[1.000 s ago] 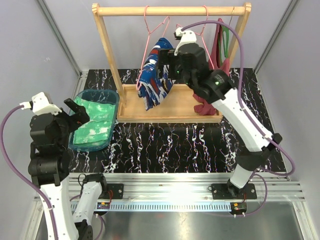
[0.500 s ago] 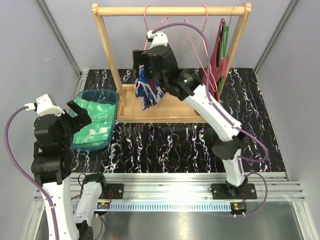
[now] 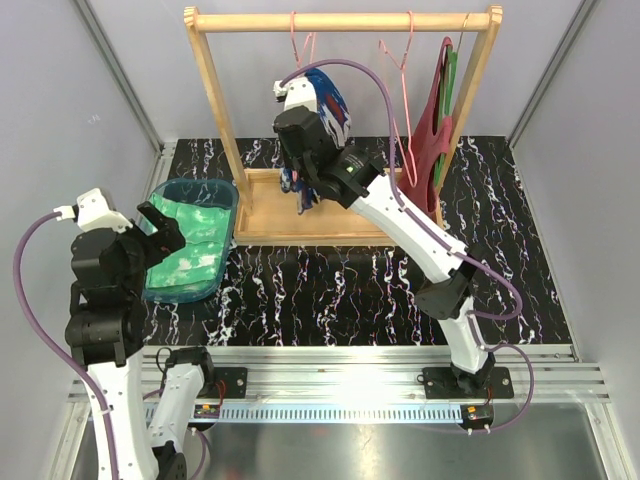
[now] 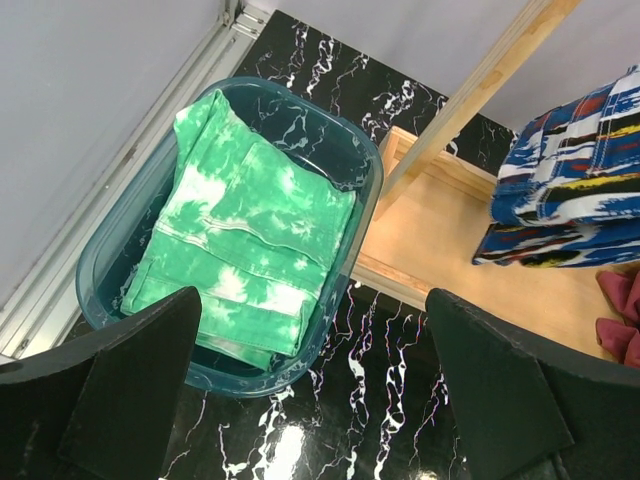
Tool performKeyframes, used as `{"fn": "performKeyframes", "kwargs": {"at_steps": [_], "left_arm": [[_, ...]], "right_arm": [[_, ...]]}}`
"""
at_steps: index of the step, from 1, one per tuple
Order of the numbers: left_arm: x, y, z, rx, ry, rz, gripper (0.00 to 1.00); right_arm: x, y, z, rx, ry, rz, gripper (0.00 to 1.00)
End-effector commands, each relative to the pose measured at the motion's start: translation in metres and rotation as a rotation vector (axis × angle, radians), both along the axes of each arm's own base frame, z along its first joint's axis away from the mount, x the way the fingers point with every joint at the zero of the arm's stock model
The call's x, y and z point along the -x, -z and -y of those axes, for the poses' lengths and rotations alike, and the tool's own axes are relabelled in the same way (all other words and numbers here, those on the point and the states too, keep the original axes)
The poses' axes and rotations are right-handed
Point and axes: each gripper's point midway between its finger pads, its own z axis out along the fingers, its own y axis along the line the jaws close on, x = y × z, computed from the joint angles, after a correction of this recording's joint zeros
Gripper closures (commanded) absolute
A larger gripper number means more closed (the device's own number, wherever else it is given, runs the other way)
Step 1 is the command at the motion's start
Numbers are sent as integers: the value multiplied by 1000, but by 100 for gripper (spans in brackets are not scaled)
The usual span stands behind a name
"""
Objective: Remove the trousers from the hanger
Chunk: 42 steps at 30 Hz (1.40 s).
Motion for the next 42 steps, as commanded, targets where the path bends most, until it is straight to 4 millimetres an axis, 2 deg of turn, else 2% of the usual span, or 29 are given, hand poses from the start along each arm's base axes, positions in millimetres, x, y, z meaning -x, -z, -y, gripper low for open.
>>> {"fn": "performKeyframes", "kwargs": {"at_steps": [1, 6, 15, 18, 22, 23, 25, 27, 31, 33, 35, 37, 42], "left_arm": [[-5, -8, 6, 6, 36, 52, 1], [-4, -5, 6, -4, 39, 43, 1], [-5, 1, 7, -12, 53, 28, 1], [-5, 3, 8, -12, 58, 24, 1], [-6, 3, 9, -11, 66, 23, 1], [-6, 3, 9, -13, 66, 24, 1], [-6, 3, 10, -12, 69, 21, 1], [-6, 3, 10, -12, 71, 24, 1], [-6, 3, 11, -10, 80, 22, 1], [-6, 3, 12, -11, 84, 23, 1], [-7, 3, 13, -10, 87, 22, 1], [-7, 3, 13, -10, 88, 20, 1], [-7, 3, 13, -10, 90, 17, 1]], "right_arm": [[7, -52, 25, -69, 39, 95, 74], [2, -39, 27, -47, 27, 66, 75], [-8, -37, 28, -65, 3, 48, 70], [-8, -37, 30, -69, 3, 44, 76], [-12, -39, 34, -80, 2, 41, 76], [-13, -39, 36, -71, 6, 44, 77], [-13, -40, 37, -69, 2, 51, 92], [-15, -43, 37, -68, -7, 62, 100], [-17, -51, 45, -77, -7, 91, 100], [-20, -55, 49, -87, -9, 108, 91], [-21, -48, 50, -84, -15, 95, 83], [-23, -40, 49, -76, -19, 81, 80], [-24, -33, 47, -73, -22, 72, 89]]}}
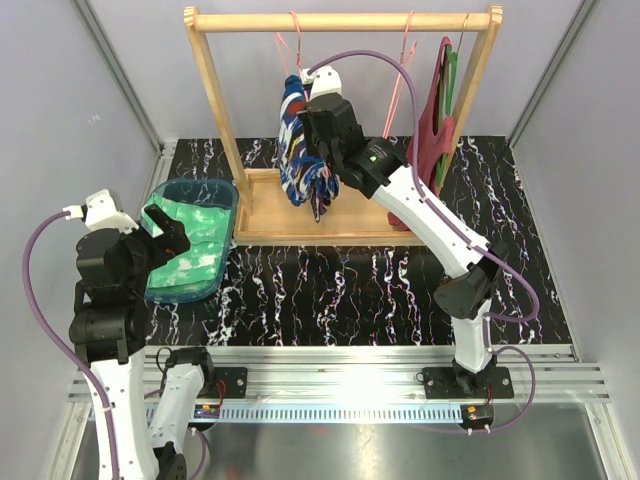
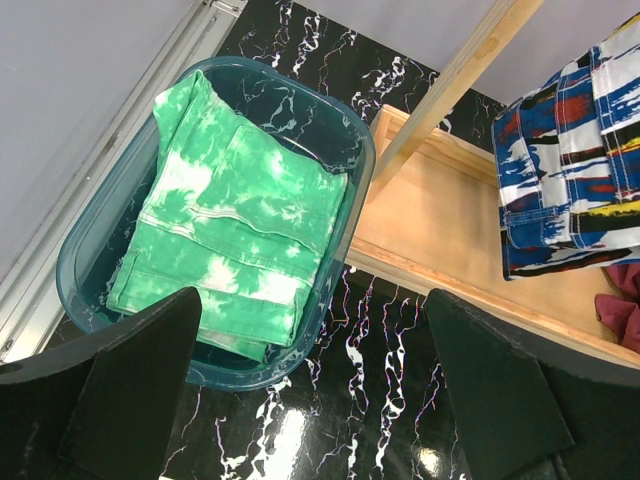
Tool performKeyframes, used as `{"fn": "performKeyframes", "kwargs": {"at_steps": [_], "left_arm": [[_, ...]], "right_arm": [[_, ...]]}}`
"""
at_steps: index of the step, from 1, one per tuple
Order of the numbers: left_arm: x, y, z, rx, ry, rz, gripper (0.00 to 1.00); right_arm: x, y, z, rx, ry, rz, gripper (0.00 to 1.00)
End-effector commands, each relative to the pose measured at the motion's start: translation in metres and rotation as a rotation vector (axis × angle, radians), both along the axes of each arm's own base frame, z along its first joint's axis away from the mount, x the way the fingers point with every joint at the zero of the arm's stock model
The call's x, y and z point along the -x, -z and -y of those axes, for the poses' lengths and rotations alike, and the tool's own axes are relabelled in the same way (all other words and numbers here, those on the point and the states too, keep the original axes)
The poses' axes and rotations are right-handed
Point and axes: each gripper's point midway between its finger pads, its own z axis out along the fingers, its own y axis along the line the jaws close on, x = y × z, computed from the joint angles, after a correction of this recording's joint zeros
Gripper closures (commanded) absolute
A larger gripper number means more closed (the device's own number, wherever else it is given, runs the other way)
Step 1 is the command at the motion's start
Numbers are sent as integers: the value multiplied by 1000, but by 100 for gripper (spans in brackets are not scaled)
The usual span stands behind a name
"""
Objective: Remove the trousers from the hanger
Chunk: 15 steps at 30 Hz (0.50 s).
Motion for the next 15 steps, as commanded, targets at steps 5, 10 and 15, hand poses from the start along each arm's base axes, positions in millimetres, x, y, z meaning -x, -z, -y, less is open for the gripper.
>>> {"fn": "performKeyframes", "kwargs": {"at_steps": [5, 10, 15], "left_arm": [[-5, -9, 6, -17, 45, 39, 1], [-5, -10, 7, -21, 51, 38, 1], [-5, -9, 7, -24, 51, 36, 1]], "right_arm": [[4, -28, 0, -64, -25, 64, 83], [2, -19, 0, -72, -27, 55, 76], [1, -21, 2, -77, -16, 62, 86]]}}
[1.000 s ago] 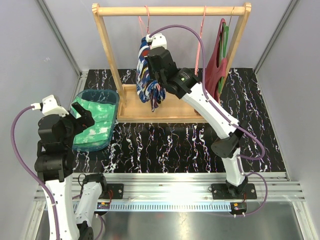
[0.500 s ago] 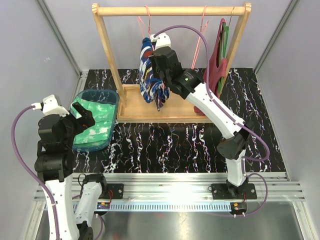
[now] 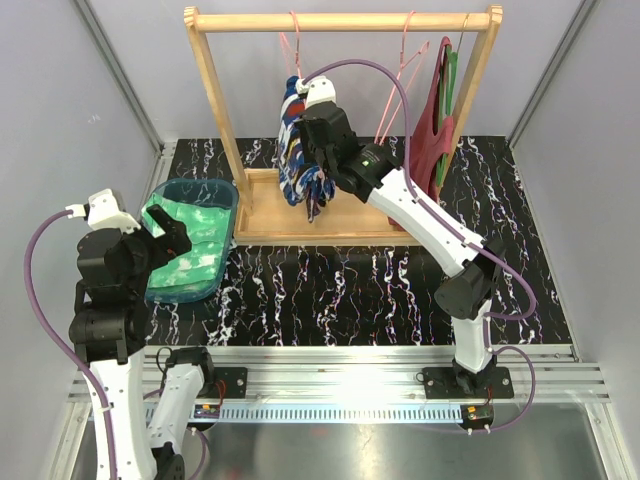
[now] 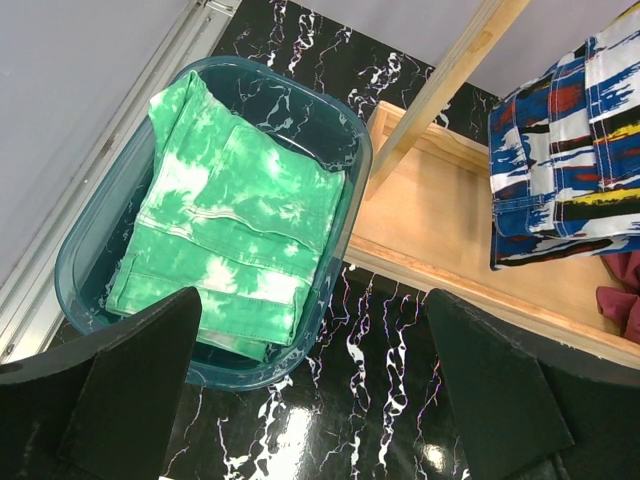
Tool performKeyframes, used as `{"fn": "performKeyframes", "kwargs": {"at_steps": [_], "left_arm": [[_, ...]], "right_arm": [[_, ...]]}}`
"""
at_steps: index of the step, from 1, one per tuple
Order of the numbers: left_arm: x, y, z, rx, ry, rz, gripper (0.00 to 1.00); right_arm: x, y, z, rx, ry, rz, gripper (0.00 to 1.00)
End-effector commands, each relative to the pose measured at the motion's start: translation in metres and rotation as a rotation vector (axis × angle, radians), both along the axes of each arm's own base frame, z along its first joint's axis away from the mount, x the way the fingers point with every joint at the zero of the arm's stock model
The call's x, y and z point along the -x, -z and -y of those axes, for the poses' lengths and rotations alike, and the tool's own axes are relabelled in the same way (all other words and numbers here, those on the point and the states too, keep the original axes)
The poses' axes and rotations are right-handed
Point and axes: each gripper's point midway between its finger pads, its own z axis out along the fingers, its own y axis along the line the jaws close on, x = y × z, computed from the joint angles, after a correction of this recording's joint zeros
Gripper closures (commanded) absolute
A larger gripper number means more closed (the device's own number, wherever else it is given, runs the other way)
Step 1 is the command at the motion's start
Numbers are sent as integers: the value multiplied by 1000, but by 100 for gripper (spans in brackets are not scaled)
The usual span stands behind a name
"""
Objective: Remove the trousers from the hanger
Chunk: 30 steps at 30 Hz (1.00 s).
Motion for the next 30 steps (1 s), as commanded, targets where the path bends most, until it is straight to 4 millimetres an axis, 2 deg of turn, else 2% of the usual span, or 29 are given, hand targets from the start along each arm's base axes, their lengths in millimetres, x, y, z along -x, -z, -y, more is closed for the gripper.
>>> {"fn": "performKeyframes", "kwargs": {"at_steps": [1, 4, 8, 10, 11, 12, 14, 15, 17, 18, 21, 22, 24, 25, 26, 28, 29, 30], "left_arm": [[-5, -9, 4, -13, 29, 37, 1], [-5, -10, 5, -11, 38, 40, 1], [-7, -11, 8, -10, 57, 42, 1], [-10, -13, 21, 7, 124, 52, 1], [-11, -13, 25, 15, 149, 53, 1], [-13, -14, 30, 21, 174, 58, 1], [-19, -14, 44, 53, 251, 64, 1], [-21, -13, 50, 67, 283, 65, 1], [-32, -12, 66, 110, 357, 65, 1], [-35, -8, 71, 122, 371, 54, 1], [-44, -11, 98, 140, 450, 73, 1], [-46, -19, 117, 163, 518, 107, 1], [-53, -18, 136, 185, 561, 96, 1], [-54, -28, 151, 181, 592, 137, 1], [-54, -31, 157, 176, 600, 158, 1], [-51, -50, 175, 178, 657, 262, 1], [-48, -58, 182, 179, 684, 304, 1], [-44, -67, 188, 177, 707, 358, 1]], "right_arm": [[6, -51, 14, -92, 16, 89, 89], [7, -64, 17, -96, 21, 116, 100], [10, -84, 23, -117, 25, 145, 100], [13, -100, 26, -141, 23, 167, 100], [14, -101, 28, -130, 24, 161, 100], [16, -113, 29, -147, 24, 177, 100], [19, -115, 33, -123, 24, 166, 100], [19, -125, 35, -141, 32, 180, 100], [22, -126, 40, -126, 38, 167, 100], [25, -135, 42, -142, 39, 180, 100], [31, -143, 45, -153, 28, 190, 100], [32, -147, 47, -158, 27, 196, 100], [38, -158, 51, -177, 24, 213, 100], [41, -161, 52, -185, 15, 216, 100], [44, -163, 53, -187, 11, 215, 100], [57, -175, 56, -209, -1, 226, 100], [60, -174, 59, -204, 1, 216, 100], [72, -178, 58, -212, -14, 215, 100]]}}
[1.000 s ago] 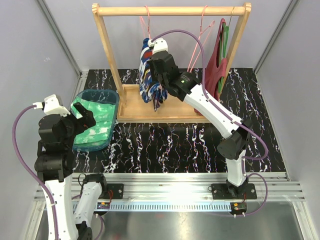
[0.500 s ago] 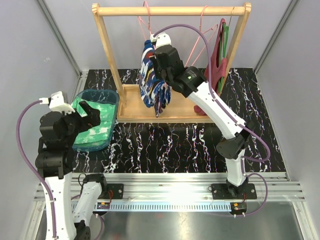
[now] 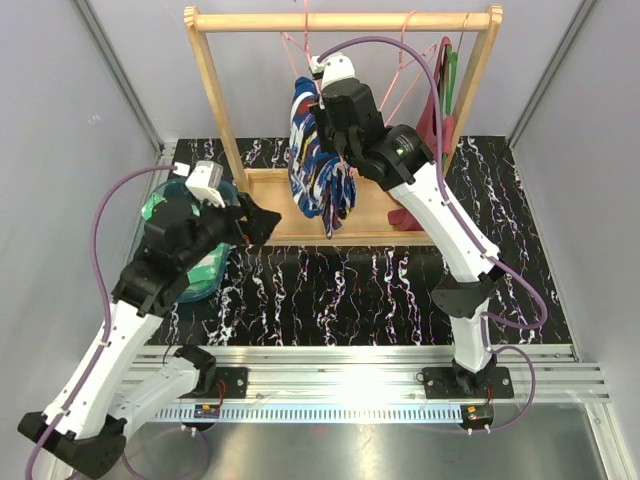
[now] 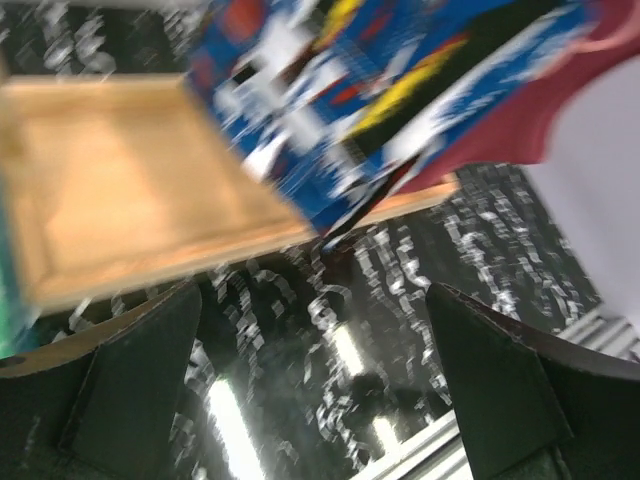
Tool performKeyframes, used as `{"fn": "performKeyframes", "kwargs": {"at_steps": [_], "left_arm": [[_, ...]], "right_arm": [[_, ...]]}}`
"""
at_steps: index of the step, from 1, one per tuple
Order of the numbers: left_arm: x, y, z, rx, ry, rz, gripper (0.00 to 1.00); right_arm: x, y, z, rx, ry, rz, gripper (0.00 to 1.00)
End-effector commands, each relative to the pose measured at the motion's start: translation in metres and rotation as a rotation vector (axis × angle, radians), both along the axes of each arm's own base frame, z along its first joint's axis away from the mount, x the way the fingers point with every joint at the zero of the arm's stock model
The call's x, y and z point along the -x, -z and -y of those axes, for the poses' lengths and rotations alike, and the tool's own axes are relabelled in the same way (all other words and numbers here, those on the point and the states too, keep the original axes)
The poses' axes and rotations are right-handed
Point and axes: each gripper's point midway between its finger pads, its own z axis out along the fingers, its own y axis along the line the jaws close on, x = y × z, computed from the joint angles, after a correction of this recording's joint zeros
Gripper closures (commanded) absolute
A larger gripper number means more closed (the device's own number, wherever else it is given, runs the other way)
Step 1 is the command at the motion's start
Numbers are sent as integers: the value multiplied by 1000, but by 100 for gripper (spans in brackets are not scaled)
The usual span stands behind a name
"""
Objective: Remove the trousers from the hanger
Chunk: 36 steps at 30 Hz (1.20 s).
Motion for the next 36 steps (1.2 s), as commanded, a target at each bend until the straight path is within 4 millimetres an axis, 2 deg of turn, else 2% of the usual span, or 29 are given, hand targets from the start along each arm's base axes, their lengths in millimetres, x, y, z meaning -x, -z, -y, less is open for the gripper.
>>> {"fn": "performKeyframes", "kwargs": {"at_steps": [1, 2, 7, 9, 10, 11, 14, 18, 22, 27, 36], "left_arm": [[4, -83, 25, 137, 53, 353, 1], [5, -81, 31, 130, 65, 378, 1], [21, -101, 68, 44, 137, 585, 1], [22, -102, 75, -35, 109, 683, 1], [27, -101, 80, -54, 79, 693, 1], [26, -97, 85, -89, 54, 698, 1], [27, -96, 89, -164, -13, 709, 1], [26, -87, 104, -184, -3, 693, 1], [14, -75, 102, -252, -77, 643, 3], [13, -68, 101, -288, -74, 633, 26], [32, -67, 101, -224, 39, 657, 21]], "right_arm": [[41, -113, 25, -253, -1, 211, 100], [47, -115, 25, -254, -2, 209, 100], [78, -112, 30, -207, 19, 201, 100], [94, -108, 26, -190, 15, 195, 100], [96, -107, 29, -177, 48, 202, 100], [105, -109, 25, -186, 42, 210, 100], [114, -108, 31, -184, 103, 229, 100], [129, -106, 33, -151, 171, 259, 100], [138, -107, 30, -143, 183, 273, 100], [138, -106, 30, -104, 202, 293, 100], [132, -104, 25, -63, 231, 312, 100]]}}
